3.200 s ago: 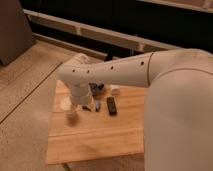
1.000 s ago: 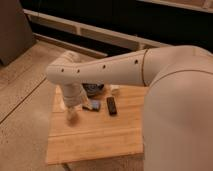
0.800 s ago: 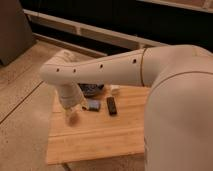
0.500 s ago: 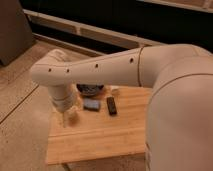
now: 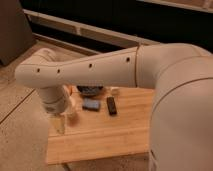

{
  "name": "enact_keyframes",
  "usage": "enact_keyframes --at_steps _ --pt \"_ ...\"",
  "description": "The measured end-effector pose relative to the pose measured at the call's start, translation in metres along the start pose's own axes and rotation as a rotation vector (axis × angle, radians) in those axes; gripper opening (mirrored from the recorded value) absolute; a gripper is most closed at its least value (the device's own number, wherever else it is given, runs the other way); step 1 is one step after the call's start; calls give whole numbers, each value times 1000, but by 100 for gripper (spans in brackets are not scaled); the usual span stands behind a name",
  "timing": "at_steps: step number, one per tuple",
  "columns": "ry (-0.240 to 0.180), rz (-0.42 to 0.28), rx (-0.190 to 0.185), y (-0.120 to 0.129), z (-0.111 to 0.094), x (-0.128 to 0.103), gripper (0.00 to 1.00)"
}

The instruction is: Place the white sponge in the ceramic cup

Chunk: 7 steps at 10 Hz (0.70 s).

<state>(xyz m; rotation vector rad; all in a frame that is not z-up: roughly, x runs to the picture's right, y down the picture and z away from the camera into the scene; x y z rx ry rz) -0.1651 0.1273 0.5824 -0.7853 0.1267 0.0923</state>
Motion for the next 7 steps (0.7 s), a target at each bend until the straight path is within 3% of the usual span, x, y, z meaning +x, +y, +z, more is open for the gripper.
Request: enact_keyframes --at_steps 4,7 --pt "-3 -44 5 -4 1 1 65" --pt "-15 -201 82 -37 2 15 65"
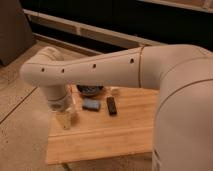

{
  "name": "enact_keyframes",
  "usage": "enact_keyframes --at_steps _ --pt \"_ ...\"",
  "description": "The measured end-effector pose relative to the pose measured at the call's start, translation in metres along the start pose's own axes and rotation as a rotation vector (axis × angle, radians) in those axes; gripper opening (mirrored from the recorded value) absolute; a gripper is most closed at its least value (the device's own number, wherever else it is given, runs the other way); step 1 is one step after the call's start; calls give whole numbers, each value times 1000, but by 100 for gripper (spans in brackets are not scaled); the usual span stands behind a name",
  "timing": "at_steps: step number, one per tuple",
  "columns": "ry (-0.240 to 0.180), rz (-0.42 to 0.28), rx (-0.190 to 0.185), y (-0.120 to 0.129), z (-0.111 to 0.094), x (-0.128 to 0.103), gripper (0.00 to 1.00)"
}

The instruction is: Place the white sponge in the ceramic cup

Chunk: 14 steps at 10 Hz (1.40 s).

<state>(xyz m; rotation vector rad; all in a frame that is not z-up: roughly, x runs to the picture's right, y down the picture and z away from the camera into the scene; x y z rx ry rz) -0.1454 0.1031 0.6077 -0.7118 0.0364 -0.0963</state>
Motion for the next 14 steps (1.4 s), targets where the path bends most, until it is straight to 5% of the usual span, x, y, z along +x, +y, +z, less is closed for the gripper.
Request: enact_keyframes --at_steps 4,7,9,11,14 --pt "-101 -201 110 -35 5 23 65" --pt "-184 -344 149 -44 7 31 65" --pt "-204 -380 160 -45 7 31 65" --pt "-194 -391 148 -44 11 33 65" --pt "-72 -337 91 -68 36 101 65"
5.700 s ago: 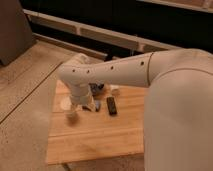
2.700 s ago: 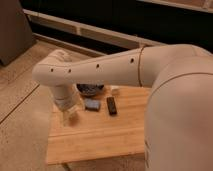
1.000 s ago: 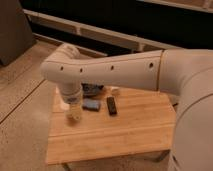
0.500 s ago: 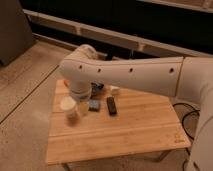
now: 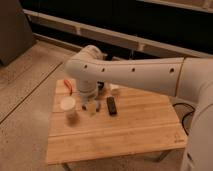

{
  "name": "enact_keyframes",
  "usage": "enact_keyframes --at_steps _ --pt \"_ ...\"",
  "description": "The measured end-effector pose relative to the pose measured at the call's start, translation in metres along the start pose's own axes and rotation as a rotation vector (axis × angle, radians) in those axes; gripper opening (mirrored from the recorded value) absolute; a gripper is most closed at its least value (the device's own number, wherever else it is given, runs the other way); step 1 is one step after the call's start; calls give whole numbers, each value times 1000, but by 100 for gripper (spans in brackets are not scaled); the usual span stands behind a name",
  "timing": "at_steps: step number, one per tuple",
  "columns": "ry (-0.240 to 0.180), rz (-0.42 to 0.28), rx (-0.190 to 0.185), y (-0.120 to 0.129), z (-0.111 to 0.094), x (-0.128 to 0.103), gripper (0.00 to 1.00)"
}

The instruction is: Place the white sponge in the ceramic cup

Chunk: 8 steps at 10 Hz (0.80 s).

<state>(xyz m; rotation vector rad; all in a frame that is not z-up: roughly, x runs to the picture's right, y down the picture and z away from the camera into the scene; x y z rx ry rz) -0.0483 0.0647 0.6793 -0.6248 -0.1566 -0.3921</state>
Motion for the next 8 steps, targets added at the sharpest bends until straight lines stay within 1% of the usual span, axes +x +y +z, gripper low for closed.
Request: enact_keyframes --at_steps 1,2,3,4,5,6,7,8 --pt "20 35 -4 -3 3 16 65" --pt "38 103 -12 -6 10 38 65" --pt "36 160 -27 -9 21 49 65" --pt "21 199 -44 -11 35 51 65" --pt "-16 243 -73 -16 57 47 65" --pt "-42 263 -81 -21 71 44 65" --pt "-73 278 -93 -30 92 39 65" --pt "-83 265 -94 -38 104 37 65"
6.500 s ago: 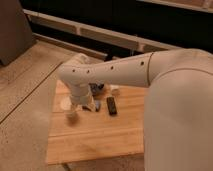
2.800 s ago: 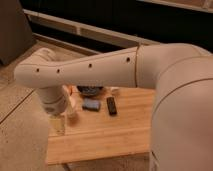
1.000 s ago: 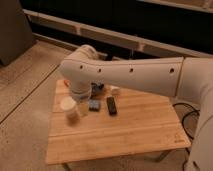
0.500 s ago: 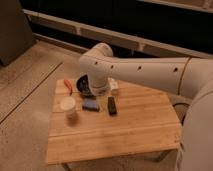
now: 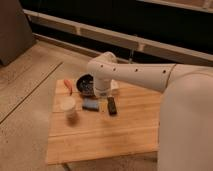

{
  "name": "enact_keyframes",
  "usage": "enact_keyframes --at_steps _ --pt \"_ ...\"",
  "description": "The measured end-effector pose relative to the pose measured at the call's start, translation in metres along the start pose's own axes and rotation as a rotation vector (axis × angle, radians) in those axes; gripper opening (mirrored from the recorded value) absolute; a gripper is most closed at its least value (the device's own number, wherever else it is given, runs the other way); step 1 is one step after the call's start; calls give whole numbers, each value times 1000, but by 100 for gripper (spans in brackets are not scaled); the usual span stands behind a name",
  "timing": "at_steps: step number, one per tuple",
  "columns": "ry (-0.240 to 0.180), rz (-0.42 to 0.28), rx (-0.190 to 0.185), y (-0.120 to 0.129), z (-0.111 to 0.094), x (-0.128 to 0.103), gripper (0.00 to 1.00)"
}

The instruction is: Place the white sponge in the ceramic cup

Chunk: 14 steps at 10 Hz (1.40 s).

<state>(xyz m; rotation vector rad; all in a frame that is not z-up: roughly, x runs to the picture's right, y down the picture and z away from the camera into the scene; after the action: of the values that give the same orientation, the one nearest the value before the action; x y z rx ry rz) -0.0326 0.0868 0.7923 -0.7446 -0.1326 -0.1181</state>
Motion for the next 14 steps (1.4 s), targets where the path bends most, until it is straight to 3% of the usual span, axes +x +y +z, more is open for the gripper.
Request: enact_keyframes --at_steps 1,5,7,11,14 --pt "-7 -42 5 -16 14 -7 65" --pt "-4 -137 16 -44 36 -15 65" --pt "-9 -177 -11 -44 56 -28 65" --pt "15 -200 -58 -43 78 -25 65" --pt "33 -211 -57 -47 83 -18 65"
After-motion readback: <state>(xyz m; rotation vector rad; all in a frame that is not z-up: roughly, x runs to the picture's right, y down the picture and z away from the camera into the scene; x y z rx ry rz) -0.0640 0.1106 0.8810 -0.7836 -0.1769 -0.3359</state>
